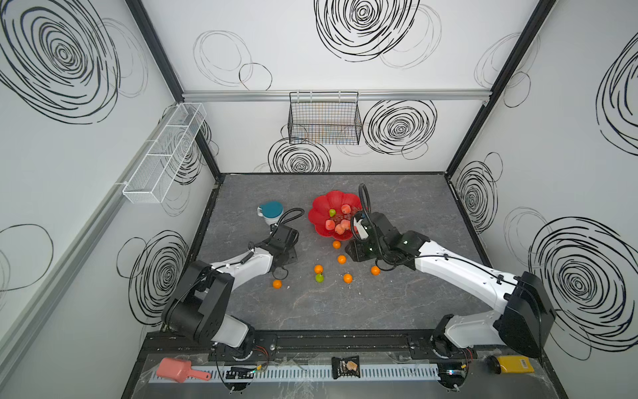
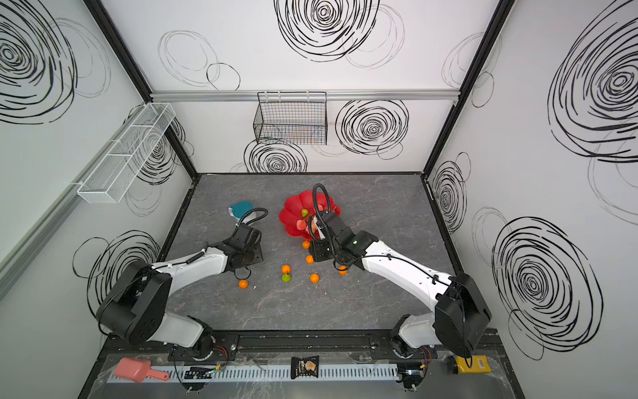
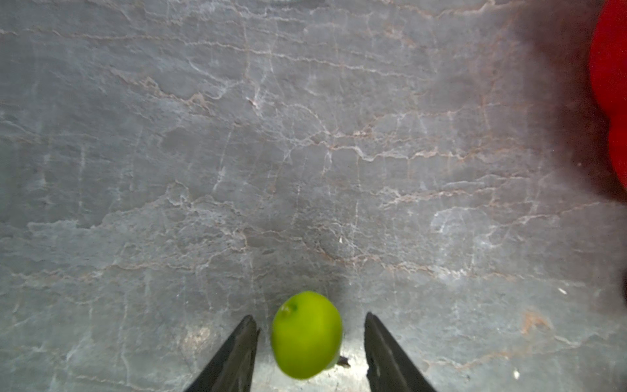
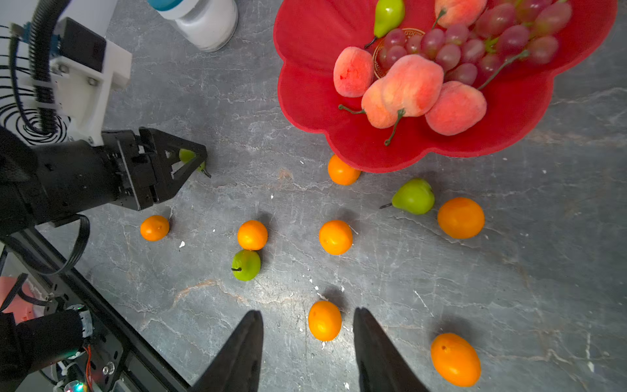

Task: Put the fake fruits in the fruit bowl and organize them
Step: 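Withdraw the right arm while the left gripper moves to a small green pear, then lower the left gripper and close it on the small green pear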

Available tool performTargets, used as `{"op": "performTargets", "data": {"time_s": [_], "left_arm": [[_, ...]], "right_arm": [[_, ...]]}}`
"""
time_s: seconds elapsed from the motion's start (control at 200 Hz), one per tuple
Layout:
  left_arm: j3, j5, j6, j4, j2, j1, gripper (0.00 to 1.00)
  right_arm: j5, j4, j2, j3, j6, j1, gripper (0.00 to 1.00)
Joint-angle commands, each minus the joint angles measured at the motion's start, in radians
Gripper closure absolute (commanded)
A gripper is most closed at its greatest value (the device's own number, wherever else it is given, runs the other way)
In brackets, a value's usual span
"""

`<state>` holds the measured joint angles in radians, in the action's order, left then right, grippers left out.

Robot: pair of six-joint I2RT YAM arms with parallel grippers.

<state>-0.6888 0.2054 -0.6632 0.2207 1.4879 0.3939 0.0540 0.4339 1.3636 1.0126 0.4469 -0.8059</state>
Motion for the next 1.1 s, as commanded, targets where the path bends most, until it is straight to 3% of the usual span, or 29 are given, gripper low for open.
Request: {"op": "performTargets", "data": {"time_s": [0.0,0.4,0.665,1.091], "left_arm": [[-0.023,-0.001,-0.01,-0.023,0.016,0.004,0.46],[-0.038,-0.008,0.005,-0.035,0.074,0.007,0.53],[-0.046,-0.014,0.016,-0.046,0.098,0.007,0.64],[-0.086,-0.054,0.032,-0.039,0.049,0.026,0.7]], "right_arm": [[-0.006,-0.001,-0.03,-0.016,-0.008,0.009,0.52],[-0.009,0.007,-0.029,-0.011,-0.008,0.013,0.52],[-0.019,0.021,-0.032,0.003,-0.008,0.013,0.52],[-0.066,0.014,-0.076,-0.05,0.057,0.058,0.52]]}}
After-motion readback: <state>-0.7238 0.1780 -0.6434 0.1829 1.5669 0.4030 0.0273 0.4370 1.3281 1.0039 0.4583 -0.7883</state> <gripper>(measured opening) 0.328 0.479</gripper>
